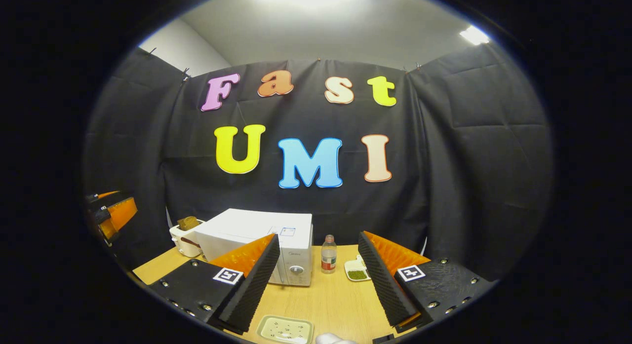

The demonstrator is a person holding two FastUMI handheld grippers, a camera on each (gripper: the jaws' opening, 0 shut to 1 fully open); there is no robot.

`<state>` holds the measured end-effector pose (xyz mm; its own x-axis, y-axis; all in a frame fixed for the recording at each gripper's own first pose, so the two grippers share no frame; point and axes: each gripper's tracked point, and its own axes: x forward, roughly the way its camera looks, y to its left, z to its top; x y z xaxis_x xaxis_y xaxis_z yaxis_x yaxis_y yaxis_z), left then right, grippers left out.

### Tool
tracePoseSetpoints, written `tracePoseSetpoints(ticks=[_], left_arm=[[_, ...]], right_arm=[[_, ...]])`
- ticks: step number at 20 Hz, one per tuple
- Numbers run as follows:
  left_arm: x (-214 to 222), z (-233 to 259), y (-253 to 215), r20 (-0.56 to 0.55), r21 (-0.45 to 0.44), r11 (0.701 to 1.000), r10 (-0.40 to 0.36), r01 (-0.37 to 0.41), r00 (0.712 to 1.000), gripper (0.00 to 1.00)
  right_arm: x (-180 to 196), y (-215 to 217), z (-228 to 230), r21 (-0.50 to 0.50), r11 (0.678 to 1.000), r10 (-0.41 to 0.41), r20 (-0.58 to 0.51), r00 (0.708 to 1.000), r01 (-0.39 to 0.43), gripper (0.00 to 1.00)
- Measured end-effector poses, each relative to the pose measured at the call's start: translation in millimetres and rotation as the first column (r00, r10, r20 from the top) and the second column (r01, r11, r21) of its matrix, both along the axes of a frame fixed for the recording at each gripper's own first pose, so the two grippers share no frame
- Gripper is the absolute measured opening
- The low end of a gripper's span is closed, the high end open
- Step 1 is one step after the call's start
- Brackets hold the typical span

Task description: Open the microwave oven with the left hand, put the food in, and close the microwave oven.

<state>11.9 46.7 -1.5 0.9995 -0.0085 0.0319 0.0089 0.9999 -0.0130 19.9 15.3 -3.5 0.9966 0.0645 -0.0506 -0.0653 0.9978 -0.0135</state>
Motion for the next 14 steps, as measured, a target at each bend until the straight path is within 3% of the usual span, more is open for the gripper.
tracePoseSetpoints(ticks=[14], left_arm=[[5.8,4.9,-11.0,0.008,-0.022,1.0,-0.02,0.021,1.0,0.99]], right_arm=[[5.0,13.3,14.4,0.021,1.0,0.019,0.006,1.0,-0.019,0.98]])
